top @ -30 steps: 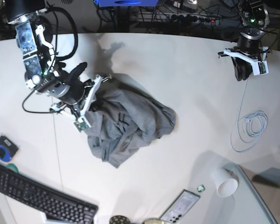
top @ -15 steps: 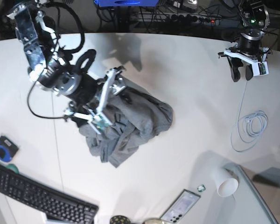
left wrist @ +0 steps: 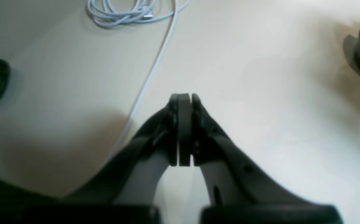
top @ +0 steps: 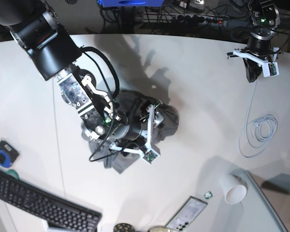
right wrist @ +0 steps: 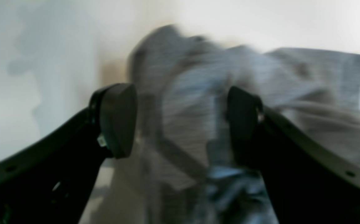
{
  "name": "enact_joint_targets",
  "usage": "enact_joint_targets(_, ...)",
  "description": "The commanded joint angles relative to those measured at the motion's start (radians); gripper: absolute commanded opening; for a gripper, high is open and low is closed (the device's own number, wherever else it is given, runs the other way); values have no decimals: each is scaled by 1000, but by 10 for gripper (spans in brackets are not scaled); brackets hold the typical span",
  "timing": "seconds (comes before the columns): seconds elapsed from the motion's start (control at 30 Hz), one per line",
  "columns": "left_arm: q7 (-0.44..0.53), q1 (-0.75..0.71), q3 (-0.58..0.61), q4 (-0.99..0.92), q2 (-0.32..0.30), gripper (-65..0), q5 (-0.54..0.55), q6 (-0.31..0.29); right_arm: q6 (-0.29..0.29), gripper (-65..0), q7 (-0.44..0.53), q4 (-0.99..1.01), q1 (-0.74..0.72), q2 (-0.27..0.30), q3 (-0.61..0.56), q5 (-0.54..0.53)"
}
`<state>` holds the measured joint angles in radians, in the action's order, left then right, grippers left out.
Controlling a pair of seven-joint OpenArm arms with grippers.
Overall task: Layout the t-shirt on the table in an organized manner, then fold the t-shirt properly
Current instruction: 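Grasp the grey t-shirt with the right gripper and lift it, then reach the left gripper to the shirt and grasp another edge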
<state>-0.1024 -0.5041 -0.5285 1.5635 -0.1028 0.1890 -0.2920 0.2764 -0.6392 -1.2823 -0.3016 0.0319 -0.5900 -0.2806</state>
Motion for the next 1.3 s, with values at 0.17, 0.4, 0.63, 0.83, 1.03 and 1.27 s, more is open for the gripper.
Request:
enact_joint_targets(0.17, 20, -5, -5, 13, -16, -650, 10, 0, 2, -239, 29, 10, -35, 6, 2, -13)
enact_joint_targets(0.4, 20, 0, -5, 13, -22, -650, 10, 0, 2, -243, 31, 56, -11, 4, 0, -13)
enact_joint_targets(0.63, 19, 5, -3, 13, -22, -650, 10, 0, 2, -483, 26, -20, 28, 1, -3, -15)
enact_joint_targets(0.83, 19, 8, 8, 13, -21, -502, 10, 0, 2, -650, 25, -96, 72, 7, 0, -15)
enact_joint_targets(1.03, 17, 66, 14, -10, -15, -347, 10, 0, 2, -648, 25, -173, 127, 24, -3, -15)
enact_joint_targets(1.27, 17, 154, 140, -51, -22, -211, 10, 0, 2, -648, 25, -178, 135, 29, -2, -15)
